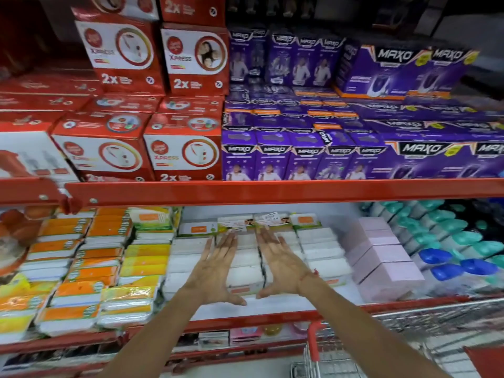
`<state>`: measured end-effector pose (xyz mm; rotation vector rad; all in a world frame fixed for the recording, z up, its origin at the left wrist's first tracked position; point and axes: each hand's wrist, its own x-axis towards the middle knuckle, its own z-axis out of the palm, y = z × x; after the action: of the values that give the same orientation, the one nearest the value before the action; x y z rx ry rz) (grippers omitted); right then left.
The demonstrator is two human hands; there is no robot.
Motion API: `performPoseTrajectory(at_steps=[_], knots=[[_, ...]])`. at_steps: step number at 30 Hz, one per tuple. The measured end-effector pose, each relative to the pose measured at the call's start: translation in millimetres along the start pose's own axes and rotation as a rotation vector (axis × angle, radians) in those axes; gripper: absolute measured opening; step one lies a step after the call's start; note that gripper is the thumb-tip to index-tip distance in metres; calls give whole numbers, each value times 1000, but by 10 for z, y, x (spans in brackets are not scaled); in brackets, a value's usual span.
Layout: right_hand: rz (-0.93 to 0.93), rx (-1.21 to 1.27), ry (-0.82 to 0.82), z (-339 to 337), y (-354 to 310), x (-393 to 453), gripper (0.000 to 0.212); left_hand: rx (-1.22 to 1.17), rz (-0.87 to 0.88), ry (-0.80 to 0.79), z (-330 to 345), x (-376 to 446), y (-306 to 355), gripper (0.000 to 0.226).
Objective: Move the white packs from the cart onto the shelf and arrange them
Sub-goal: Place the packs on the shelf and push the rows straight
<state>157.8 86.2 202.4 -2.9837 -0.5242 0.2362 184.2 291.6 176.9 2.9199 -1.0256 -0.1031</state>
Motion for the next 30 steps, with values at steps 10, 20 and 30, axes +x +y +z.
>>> performPoseTrajectory(at_steps=[10, 20, 30], knots=[[172, -65, -174, -105, 1227, -565, 147, 11, 63, -43, 59, 796, 1155, 135], [95, -129, -49, 178, 1292, -518, 135, 105, -16, 21, 213, 874, 1241, 121], [139, -243, -73, 73, 1146, -551, 132, 147, -31, -15, 106, 800, 1282, 126]])
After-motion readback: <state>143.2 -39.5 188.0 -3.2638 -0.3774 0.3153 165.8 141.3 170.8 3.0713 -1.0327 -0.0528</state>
